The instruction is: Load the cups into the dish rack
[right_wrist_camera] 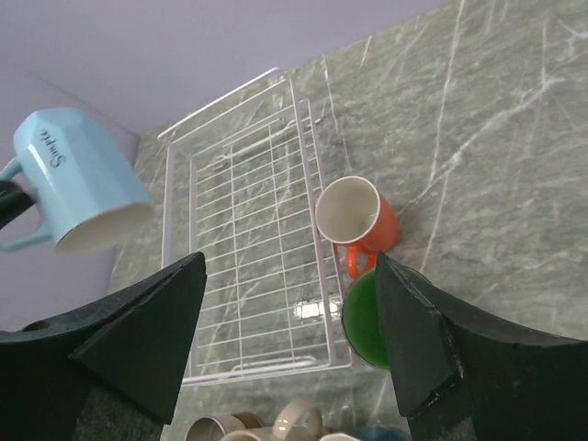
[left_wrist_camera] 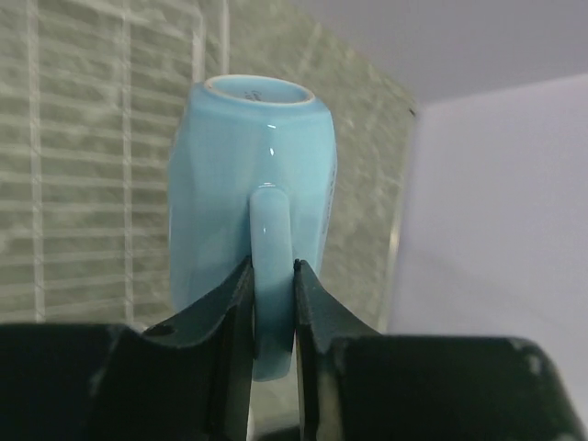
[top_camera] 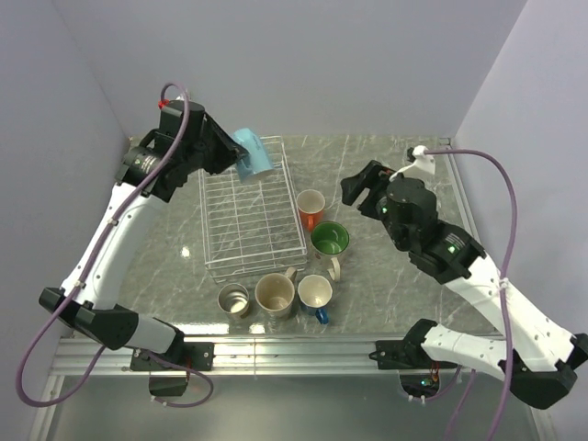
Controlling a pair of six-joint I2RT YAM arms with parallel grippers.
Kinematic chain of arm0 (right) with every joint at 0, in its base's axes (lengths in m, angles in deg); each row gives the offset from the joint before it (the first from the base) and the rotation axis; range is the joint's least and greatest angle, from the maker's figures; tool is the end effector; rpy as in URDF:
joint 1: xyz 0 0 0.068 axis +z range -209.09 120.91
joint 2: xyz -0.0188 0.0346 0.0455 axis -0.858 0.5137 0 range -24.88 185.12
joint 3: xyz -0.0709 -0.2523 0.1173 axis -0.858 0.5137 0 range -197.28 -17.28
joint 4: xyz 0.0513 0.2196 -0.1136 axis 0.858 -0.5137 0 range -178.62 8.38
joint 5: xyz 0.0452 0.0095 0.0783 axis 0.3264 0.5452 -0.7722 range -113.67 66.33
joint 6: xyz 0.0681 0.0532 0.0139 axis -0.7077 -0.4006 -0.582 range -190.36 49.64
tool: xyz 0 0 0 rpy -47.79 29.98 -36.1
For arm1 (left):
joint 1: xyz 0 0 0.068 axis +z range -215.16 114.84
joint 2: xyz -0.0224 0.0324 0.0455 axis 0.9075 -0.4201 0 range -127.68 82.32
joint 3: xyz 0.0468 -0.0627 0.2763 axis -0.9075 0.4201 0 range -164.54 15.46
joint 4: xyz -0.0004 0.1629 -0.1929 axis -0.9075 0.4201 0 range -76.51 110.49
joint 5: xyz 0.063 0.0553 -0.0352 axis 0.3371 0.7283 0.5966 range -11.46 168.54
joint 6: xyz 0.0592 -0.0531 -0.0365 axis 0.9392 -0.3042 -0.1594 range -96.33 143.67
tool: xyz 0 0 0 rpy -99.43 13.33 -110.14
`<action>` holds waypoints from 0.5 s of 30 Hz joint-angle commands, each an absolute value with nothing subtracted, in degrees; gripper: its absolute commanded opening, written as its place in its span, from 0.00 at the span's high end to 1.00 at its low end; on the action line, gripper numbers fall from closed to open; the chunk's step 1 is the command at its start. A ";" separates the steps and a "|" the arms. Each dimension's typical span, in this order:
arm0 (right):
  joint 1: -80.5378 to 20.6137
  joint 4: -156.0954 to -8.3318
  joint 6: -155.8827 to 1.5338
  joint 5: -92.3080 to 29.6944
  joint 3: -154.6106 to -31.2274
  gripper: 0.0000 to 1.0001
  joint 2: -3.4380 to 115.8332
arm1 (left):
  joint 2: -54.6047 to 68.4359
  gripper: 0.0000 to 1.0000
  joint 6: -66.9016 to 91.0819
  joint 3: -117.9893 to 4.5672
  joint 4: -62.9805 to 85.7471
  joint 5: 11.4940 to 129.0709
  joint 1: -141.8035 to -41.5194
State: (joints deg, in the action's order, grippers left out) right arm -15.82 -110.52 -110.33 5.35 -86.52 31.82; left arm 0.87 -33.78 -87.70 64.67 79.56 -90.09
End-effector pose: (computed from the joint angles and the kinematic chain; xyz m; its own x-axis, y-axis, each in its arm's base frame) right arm 0.1859 0.1234 0.4162 -0.3246 0.4659 -0.8232 -0.0679 0.8566 0.5116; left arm 0.2790 -0.1282 0.4575 -0.5835 -0.6582 -0.4757 -0.1570 0.6661 -0.7292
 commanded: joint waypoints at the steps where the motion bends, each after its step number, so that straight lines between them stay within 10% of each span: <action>1: -15.50 -114.48 -109.30 7.18 -85.93 0.19 27.69 | 4.35 1.00 -21.53 -83.27 50.26 91.88 -90.65; 15: -15.50 -134.51 -112.02 6.83 -86.72 0.20 21.09 | -8.97 1.00 -3.40 -61.00 0.84 102.02 -92.50</action>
